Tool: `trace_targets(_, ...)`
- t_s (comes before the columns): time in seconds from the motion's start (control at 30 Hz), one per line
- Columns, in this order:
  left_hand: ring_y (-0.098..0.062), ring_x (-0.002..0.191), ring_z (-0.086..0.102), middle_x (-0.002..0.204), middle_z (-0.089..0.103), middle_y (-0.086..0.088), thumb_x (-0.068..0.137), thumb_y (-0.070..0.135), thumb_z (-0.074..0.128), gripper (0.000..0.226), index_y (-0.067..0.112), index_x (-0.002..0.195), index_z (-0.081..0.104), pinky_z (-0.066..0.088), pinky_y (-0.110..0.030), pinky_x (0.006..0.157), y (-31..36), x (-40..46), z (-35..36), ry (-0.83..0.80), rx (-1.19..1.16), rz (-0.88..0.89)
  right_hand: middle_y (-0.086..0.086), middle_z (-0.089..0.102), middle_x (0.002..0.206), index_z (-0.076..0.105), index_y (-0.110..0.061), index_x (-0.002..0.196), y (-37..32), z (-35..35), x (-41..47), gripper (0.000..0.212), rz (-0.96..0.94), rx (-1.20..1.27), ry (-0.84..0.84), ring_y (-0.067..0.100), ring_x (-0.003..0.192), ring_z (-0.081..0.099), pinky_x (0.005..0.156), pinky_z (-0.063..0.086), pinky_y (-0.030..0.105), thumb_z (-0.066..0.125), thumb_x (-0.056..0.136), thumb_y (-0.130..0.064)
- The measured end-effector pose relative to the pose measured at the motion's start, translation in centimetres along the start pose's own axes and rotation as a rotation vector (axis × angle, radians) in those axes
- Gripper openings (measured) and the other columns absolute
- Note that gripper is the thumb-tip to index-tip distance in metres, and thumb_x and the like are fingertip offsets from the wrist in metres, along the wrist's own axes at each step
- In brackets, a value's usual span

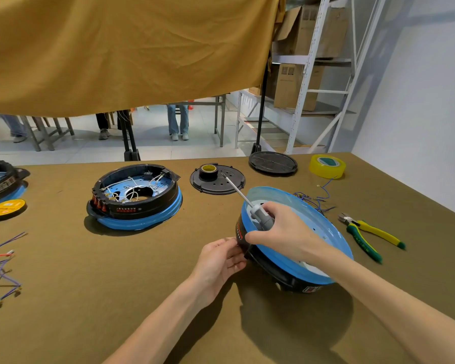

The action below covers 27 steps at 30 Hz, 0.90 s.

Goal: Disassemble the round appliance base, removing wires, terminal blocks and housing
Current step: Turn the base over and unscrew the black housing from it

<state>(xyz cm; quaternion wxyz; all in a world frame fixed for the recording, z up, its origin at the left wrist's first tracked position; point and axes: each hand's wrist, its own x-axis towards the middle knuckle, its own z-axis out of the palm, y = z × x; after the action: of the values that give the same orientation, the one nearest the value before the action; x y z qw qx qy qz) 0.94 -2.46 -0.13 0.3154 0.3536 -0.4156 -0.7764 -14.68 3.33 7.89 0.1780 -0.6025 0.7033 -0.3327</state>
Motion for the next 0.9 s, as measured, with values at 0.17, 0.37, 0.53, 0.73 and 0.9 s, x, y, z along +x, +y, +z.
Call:
trace_targets(0.17, -0.020, 0.097, 0.078, 0.103, 0.081, -0.008, 0.105, 0.028, 0.059, 0.022, 0.012, 0.114, 0.069, 0.062, -0.030, 0.078, 0.9, 0.3, -1.1, 0.043, 0.060, -0.107, -0.004, 0.050, 0.071, 0.062, -0.019, 0.088, 0.4, 0.8, -1.0, 0.061, -0.069, 0.013, 0.034, 0.009, 0.060, 0.044, 0.057, 0.036, 0.022, 0.071, 0.067, -0.076)
trace_targets(0.37, -0.018, 0.080, 0.079, 0.098, 0.079, -0.008, 0.106, 0.020, 0.055, 0.021, 0.008, 0.117, 0.069, 0.064, -0.029, 0.069, 1.4, 0.6, -1.6, 0.061, 0.042, -0.176, -0.009, 0.058, 0.072, 0.067, -0.024, 0.091, 0.8, 0.6, -1.3, 0.033, -0.061, 0.078, -0.029, 0.001, 0.061, 0.048, 0.056, 0.038, 0.015, 0.077, 0.077, -0.052)
trace_targets(0.53, -0.016, 0.071, 0.075, 0.088, 0.076, -0.011, 0.104, 0.015, 0.059, 0.021, 0.005, 0.115, 0.072, 0.062, -0.028, 0.068, 1.0, 0.7, -1.5, 0.036, 0.007, -0.178, 0.001, 0.051, 0.071, 0.065, -0.020, 0.082, 0.7, 0.5, -1.7, 0.030, -0.145, 0.000, -0.039, 0.006, 0.061, 0.042, 0.053, 0.036, 0.023, 0.077, 0.074, -0.046)
trace_targets(0.73, -0.019, 0.076, 0.076, 0.101, 0.078, -0.016, 0.092, 0.013, 0.075, 0.020, 0.002, 0.107, 0.080, 0.061, -0.028, 0.065, 1.1, 0.3, -1.3, -0.052, -0.162, -0.186, -0.005, 0.029, 0.057, 0.043, -0.017, 0.057, 0.6, -0.4, -1.8, 0.039, -0.161, 0.029, 0.022, 0.008, 0.053, 0.029, 0.052, 0.029, 0.022, 0.074, 0.076, -0.032)
trace_targets(0.9, -0.016, 0.086, 0.076, 0.111, 0.077, -0.014, 0.092, 0.018, 0.074, 0.031, 0.006, 0.120, 0.074, 0.061, -0.026, 0.070, 1.1, 0.3, -0.9, -0.107, -0.155, -0.101, -0.007, 0.029, 0.054, 0.039, -0.021, 0.052, 0.6, -1.4, -0.8, 0.046, -0.100, 0.084, 0.014, 0.011, 0.051, 0.028, 0.049, 0.027, 0.023, 0.077, 0.077, -0.027)
